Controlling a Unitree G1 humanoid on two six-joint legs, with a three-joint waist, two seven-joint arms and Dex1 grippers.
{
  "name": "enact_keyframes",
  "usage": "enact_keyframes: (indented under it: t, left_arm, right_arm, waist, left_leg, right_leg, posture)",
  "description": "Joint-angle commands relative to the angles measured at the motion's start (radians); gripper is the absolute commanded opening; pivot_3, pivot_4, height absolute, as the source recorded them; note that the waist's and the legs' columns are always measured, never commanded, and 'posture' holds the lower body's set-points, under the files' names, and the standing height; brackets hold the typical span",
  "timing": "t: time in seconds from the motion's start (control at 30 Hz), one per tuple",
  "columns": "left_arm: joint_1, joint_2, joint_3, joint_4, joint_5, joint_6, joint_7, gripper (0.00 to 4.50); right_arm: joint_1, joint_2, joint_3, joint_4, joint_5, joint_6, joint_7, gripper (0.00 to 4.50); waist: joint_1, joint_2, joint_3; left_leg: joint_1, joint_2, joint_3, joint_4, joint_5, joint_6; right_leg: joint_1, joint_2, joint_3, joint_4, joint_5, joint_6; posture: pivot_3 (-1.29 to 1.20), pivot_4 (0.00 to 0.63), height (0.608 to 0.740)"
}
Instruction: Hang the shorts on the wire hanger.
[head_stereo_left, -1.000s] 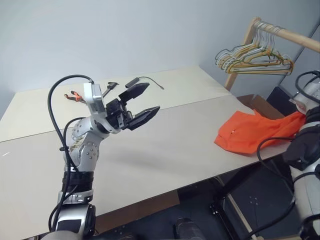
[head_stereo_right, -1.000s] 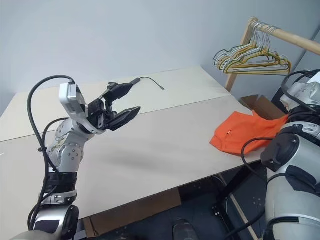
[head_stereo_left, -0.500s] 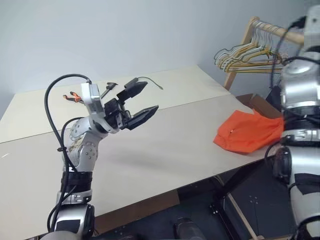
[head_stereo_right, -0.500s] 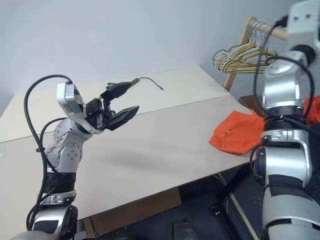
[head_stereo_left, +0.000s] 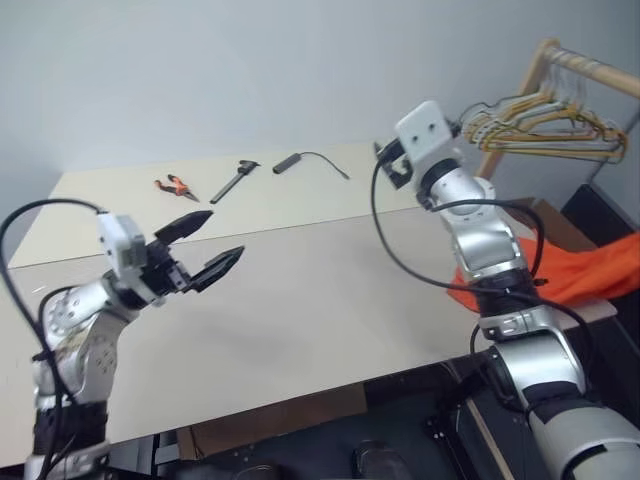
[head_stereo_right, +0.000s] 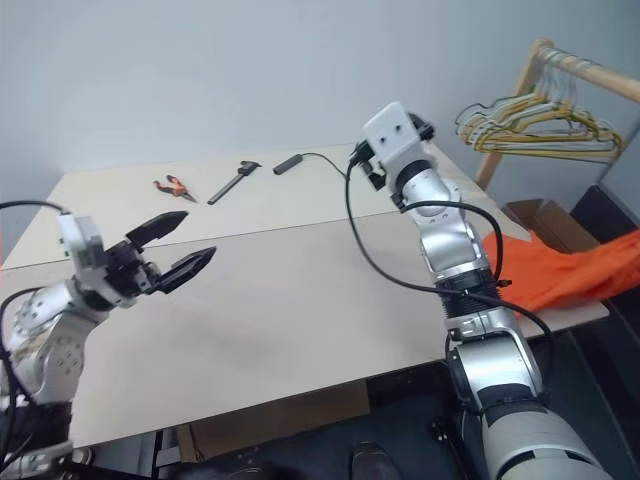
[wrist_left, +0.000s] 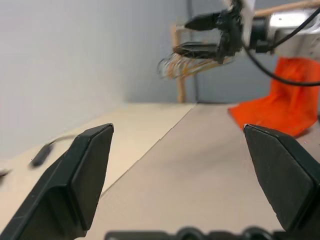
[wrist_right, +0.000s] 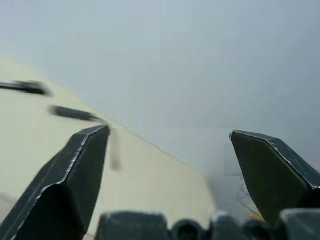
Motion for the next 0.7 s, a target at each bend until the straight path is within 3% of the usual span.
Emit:
enact_keyframes:
  t: [0.03,0.3,0.7]
  left_arm:
    - [0.063,0.017,0.044,-0.093,0.004,0.013,0.045,4.50]
    - [0.246,-0.009,0.056,-0.189,-0.007,0.063,0.112,4.50]
    - [0.261,0.015,0.020,-0.237,-0.015,0.165,0.173,4.50]
  right_arm:
    - [0.038,-0.008,0.031,-0.120,0.031,0.053,0.129,4.47]
    - [0.196,-0.077,0.107,-0.261,0.029,0.097,0.333,4.47]
    - [0.231,-0.086,0.128,-0.279,-0.026,0.073,0.351,4.47]
  waist:
    - [0.036,-0.001,0.000]
    - [0.138,-0.004,-0.001]
    - [0.161,-0.006,-0.002]
  left_leg:
    - [0.000,0.000,0.000,0.000,0.000,0.000]
    - [0.000,-0.001,0.002,0.000,0.000,-0.001]
    - [0.001,-0.001,0.007,0.000,0.002,-0.003]
  right_leg:
    - [0.000,0.000,0.000,0.000,0.000,0.000]
    - [-0.001,0.000,-0.004,-0.002,-0.001,-0.004]
    - [-0.001,0.002,-0.006,0.000,-0.001,-0.008]
  posture:
    - [0.20,0.000,0.740]
    - [0.24,0.000,0.740]
    - [0.26,0.000,0.740]
